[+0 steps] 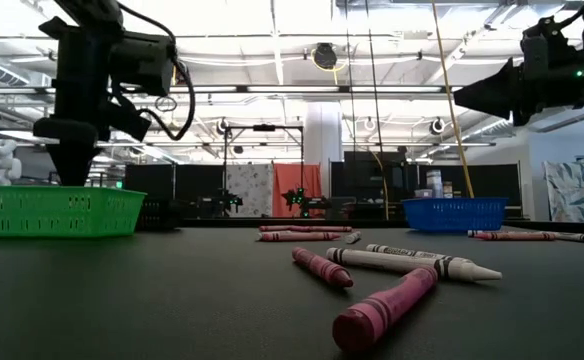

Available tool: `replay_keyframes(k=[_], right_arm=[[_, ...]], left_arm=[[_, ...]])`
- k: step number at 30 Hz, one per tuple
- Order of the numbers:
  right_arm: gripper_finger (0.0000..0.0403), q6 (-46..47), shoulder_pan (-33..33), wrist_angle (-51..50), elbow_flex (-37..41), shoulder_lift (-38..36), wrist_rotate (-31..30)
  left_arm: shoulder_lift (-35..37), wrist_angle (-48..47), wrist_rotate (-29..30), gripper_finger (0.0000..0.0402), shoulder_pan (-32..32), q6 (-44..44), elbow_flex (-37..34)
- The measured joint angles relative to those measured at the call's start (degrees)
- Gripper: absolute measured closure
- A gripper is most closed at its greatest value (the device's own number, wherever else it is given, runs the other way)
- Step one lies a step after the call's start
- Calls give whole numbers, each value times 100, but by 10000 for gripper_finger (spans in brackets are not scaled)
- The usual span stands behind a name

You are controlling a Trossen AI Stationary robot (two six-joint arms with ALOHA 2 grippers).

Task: Sort crayons
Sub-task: Put the pink crayon into the green bin

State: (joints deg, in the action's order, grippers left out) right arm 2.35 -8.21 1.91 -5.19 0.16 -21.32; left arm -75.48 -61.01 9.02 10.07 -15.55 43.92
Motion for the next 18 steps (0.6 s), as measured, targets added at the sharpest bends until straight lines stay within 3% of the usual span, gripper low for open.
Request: replay_keyframes(k=[11,18], right_arm=[[297,-2,0,-2,0,0,-7],[284,-2,0,-4,0,0,2]], left_arm=[[0,183,-49,387,0,-13,0],[0,246,-35,334,0,-54,0]])
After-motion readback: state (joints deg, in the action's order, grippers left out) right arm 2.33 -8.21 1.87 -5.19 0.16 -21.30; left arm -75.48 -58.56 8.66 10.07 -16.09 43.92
